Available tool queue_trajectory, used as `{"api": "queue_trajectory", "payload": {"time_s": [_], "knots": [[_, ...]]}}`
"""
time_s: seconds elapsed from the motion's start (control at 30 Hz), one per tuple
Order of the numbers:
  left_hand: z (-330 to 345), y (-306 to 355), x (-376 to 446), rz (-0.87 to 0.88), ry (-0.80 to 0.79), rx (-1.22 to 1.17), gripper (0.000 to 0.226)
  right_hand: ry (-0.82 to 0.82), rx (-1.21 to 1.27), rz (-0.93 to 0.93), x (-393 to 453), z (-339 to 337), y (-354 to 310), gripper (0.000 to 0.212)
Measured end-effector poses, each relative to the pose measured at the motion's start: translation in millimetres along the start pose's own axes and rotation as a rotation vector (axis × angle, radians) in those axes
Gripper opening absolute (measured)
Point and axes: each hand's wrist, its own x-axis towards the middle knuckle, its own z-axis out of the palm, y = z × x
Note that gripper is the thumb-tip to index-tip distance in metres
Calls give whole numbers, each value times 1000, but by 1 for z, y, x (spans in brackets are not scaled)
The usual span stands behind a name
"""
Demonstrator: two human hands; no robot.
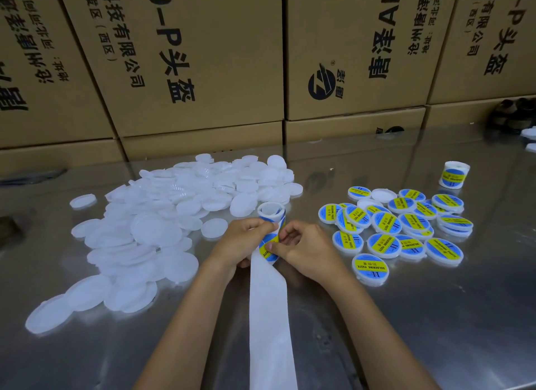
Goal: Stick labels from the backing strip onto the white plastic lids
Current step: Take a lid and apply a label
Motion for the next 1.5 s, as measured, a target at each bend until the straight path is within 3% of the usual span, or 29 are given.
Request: {"api": "queue_trajectory", "payload": {"time_s": [0.53,0.8,1.07,1.27,1.5], "knots": [[-3,-1,3,52,15,17,18,22,-2,-55,-3,-1,-3,30],[-2,-2,5,13,-61,141,54,37,-104,-102,-3,-1,-4,28],[1,-5,9,27,-64,159,37,55,-123,-163,-3,-2,-2,32],[0,-4,9,-11,-23,104,38,70,-118,-178,-3,-2,-5,29],[-3,-6,11,36,29,32,24,-136,208,21,-7,-10,-17,20]]}}
